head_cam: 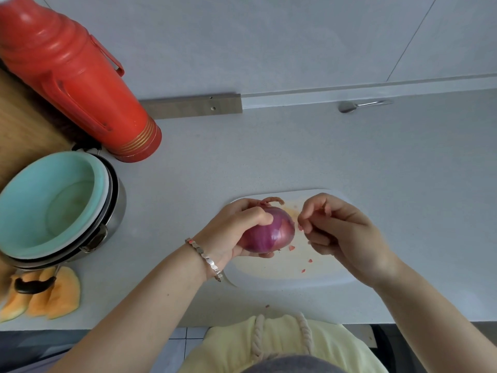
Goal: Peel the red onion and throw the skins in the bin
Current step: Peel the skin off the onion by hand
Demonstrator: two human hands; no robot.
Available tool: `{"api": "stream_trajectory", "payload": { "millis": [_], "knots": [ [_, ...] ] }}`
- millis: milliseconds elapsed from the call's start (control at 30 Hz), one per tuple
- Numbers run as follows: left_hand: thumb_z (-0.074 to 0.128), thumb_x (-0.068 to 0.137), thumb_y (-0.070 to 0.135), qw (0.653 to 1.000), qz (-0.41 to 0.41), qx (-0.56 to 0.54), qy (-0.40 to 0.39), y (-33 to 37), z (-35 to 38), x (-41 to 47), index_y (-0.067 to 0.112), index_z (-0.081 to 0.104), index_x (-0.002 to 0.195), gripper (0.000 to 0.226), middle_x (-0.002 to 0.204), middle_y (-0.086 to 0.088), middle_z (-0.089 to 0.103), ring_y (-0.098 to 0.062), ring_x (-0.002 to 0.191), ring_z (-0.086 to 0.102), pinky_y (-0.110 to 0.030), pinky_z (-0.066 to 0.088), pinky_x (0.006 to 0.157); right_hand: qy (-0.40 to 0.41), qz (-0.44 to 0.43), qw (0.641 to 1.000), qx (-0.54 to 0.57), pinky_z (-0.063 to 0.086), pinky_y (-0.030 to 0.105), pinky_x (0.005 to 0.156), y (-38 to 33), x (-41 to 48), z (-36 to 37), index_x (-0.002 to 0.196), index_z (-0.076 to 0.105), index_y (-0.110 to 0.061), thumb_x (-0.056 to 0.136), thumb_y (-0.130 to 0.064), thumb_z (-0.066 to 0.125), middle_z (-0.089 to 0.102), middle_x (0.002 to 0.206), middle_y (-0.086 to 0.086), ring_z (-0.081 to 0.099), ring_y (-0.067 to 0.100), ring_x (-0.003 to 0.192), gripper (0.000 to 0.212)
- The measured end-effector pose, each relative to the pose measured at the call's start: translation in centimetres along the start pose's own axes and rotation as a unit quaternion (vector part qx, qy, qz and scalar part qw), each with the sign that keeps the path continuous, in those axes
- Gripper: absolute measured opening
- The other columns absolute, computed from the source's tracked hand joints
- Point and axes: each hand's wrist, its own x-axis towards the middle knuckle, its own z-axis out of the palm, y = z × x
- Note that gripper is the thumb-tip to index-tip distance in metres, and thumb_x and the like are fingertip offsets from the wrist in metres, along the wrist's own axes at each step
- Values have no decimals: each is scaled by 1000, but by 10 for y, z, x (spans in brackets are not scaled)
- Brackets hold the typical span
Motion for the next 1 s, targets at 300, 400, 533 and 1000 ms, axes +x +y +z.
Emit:
{"api": "stream_trajectory", "payload": {
  "millis": [300,400,533,1000],
  "knots": [
    [67,48,19,1000,10,-26,12,1,1,0,1,59,116,71,121,-16,59,-31,93,62,-32,54,54,-29,-25,999,9,20,17,42,-3,-5,1,48,39,-21,47,-5,40,27,54,-1,19,13,49,16],
    [67,46,21,999,11,-28,17,3,2,-1,2,59,114,71,119,-17,59,-30,90,63,-32,54,53,-46,-34,998,36,22,16,42,-1,-5,1,51,39,-23,60,-28,64,30,57,-3,24,11,48,28],
    [65,51,19,999,11,-31,15,2,1,-1,6,61,104,55,112,-15,60,-29,86,64,-32,54,54,11,2,998,62,17,17,40,-1,-4,7,51,28,-22,72,-65,57,28,53,-7,21,10,45,56],
    [68,41,26,1000,5,20,11,3,3,1,4,61,107,70,110,-21,63,-32,76,67,-32,54,57,0,-121,936,-330,35,15,41,-12,-9,12,85,58,-32,88,-16,55,48,55,-3,33,6,47,17]
  ]
}}
